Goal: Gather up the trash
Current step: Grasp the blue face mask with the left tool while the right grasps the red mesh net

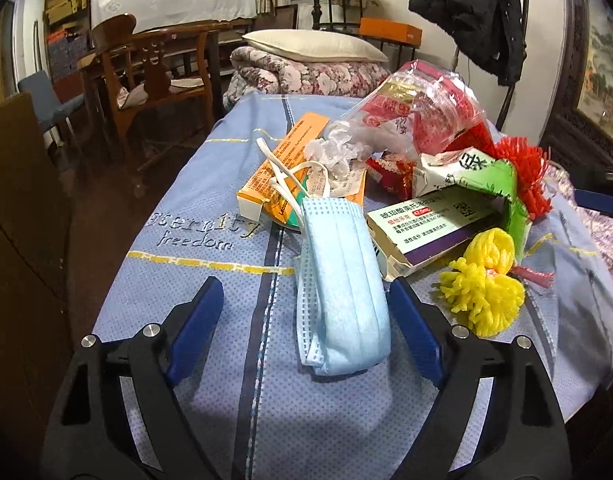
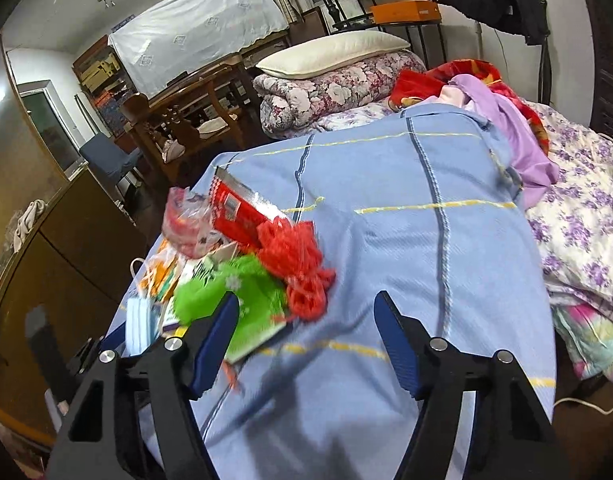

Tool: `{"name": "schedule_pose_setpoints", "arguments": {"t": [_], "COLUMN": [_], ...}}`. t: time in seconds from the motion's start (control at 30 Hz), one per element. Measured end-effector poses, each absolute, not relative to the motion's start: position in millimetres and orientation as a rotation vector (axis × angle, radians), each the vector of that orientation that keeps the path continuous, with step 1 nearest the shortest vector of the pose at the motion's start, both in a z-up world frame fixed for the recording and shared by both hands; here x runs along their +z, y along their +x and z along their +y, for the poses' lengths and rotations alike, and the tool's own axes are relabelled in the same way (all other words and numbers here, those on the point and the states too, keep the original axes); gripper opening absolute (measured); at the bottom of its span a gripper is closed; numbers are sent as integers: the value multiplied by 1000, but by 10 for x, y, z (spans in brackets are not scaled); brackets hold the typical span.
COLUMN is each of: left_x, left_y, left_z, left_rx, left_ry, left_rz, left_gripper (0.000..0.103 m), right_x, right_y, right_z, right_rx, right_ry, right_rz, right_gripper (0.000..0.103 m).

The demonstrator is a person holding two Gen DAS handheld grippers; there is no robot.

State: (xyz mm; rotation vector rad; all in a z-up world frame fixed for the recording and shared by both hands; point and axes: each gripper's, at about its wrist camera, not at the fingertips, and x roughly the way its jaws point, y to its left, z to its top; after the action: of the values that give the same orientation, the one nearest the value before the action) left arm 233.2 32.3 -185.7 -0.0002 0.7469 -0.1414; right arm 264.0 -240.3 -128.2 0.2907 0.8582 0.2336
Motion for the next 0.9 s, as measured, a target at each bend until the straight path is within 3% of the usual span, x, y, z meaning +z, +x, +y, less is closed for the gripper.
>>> {"name": "schedule_pose_setpoints", "arguments": {"t": [0.23,0.27,0.3,0.47,0.57,0.63,0.8,0.9], "left_x": [-1844,-1844,-1841,-1828,-1814,-1797,-1756,-1712], "left_y": [2308,2312,2312,2324,2325,2317,2257,2175], "left_z": [379,393,399,386,410,440,422,391], "left_rx": [-171,-173,-176,-170,-156,-154,-215,-220], "left_ry": [-49,-52,-56,-55,-61,-71,-80,-69], "left_rz": [730,730,729,734,738,745,783,788], "left_gripper": [84,84,84,83,77,71,33,32], "right_x": [-1402,-1431,-1462,-1338,-1214,-1147,-1158,-1172], "right_y": [2977,3020,3054,2947,2792,2654,2433,2297], "right_z": [-2273,-2264,-2257,-2385,-2501,-2604,-2768,-2875], "right_rx": [226,225,230,221,212,199,175,167], "right_ry": [270,272,279,322,330,339,354,374], "right_rz": [881,889,900,851,824,814,822,824], "right_gripper": [64,50,27,27,27,27,27,27]}}
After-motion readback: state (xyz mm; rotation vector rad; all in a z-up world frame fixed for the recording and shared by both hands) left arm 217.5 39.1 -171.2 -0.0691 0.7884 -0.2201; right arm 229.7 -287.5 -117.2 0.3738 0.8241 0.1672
